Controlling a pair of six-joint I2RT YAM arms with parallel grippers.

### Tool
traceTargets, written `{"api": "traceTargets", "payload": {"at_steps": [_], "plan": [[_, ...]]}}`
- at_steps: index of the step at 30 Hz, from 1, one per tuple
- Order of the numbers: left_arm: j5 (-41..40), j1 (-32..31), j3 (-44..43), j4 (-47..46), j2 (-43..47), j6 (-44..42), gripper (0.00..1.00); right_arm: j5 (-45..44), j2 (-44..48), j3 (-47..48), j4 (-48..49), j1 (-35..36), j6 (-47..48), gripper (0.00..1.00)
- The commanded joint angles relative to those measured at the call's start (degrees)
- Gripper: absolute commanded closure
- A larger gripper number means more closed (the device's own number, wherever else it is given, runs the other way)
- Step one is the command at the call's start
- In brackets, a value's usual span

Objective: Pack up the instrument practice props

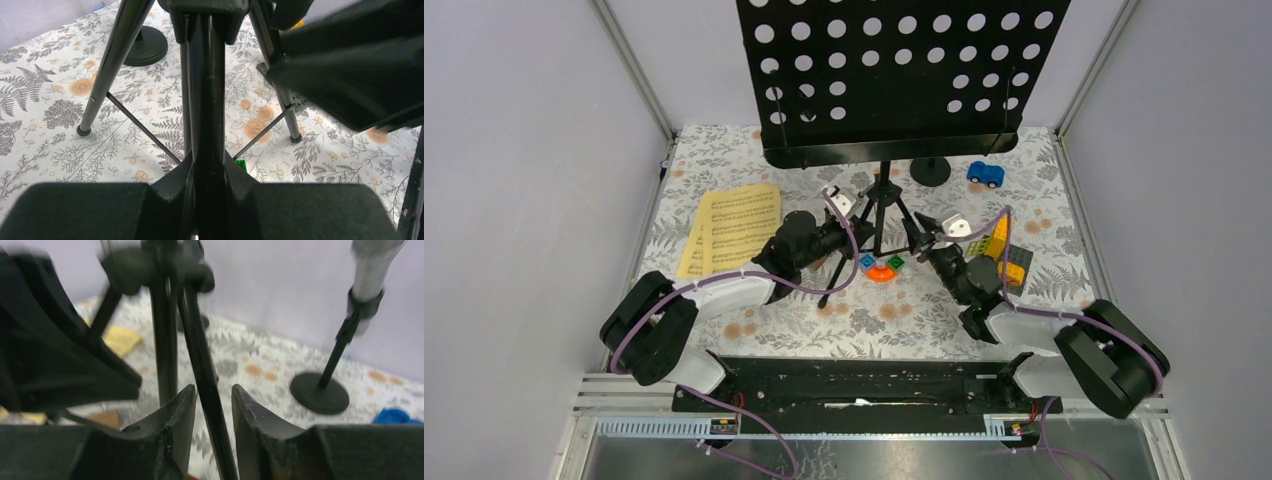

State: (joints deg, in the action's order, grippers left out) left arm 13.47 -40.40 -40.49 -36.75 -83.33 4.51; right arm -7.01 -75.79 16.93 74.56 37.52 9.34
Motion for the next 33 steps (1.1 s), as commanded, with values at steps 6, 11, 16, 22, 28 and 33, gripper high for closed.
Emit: {"api": "traceTargets", "payload": {"at_steps": [6, 11, 16, 22, 28, 33], "plan": [[-1.7, 0.2, 1.9, -5.7, 0.5, 1.8, 1.00, 2.5, 16.7, 7.9, -6.7, 0.8, -7.8, 0.45], [-1.0, 0.2, 1.7, -6.4, -0.1, 2.3, 1.00, 6.7, 12.9, 16.3, -8.9, 0.8, -9.0, 0.44], [-0.8, 0.2, 1.9, -6.9, 0.1, 1.9, 1.00, 10.7, 5.7, 21.7, -5.9, 0.8, -9.0, 0.45], [-0.2, 0.2, 1.9, -6.9, 0.2, 1.6, 1.00, 11.3, 0.2, 26.7, -4.8, 0.8, -8.9, 0.46], [0.2, 0.2, 2.0, -7.0, 0.2, 1.5, 1.00, 11.1, -4.3, 31.2, -2.8, 0.8, -7.6, 0.51], [0.0, 0.2, 2.9, -7.9, 0.7, 1.4, 1.00, 10.9, -6.3, 33.8, -5.6, 0.8, -4.2, 0.75]]}}
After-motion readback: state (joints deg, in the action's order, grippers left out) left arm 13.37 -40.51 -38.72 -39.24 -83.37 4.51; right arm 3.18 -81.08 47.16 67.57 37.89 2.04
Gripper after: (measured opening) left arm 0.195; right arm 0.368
